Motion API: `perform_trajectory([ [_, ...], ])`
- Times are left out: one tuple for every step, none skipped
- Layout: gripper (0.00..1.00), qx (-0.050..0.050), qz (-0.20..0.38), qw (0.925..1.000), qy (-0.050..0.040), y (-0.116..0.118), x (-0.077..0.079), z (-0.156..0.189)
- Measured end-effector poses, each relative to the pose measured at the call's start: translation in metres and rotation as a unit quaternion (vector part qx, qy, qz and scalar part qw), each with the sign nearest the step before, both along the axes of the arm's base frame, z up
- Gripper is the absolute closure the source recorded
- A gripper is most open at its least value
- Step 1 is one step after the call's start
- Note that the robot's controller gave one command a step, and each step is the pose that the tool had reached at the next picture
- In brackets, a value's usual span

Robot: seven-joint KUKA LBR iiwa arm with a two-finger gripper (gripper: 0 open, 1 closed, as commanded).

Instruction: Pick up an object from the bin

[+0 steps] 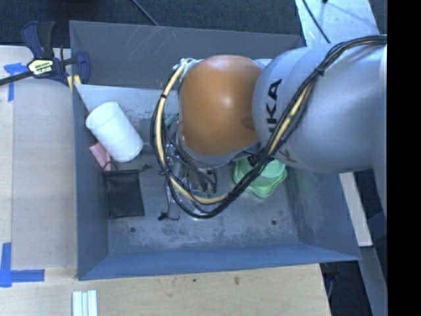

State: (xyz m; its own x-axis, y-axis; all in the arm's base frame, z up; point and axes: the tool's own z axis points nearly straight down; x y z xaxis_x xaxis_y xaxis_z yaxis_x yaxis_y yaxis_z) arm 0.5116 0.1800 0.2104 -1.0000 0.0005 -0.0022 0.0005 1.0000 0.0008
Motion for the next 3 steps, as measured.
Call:
perform_trajectory([
  [0.00,0.001,-0.023,0.9997,-0.0022,0.039,0.026,-0.085],
  [0.00,-0.001,-0.016,0.9999,0.0027,0.048,0.029,-0.111],
  [0.00,0.000,-0.068,0.9977,-0.0008,0.036,0.034,-0.096],
])
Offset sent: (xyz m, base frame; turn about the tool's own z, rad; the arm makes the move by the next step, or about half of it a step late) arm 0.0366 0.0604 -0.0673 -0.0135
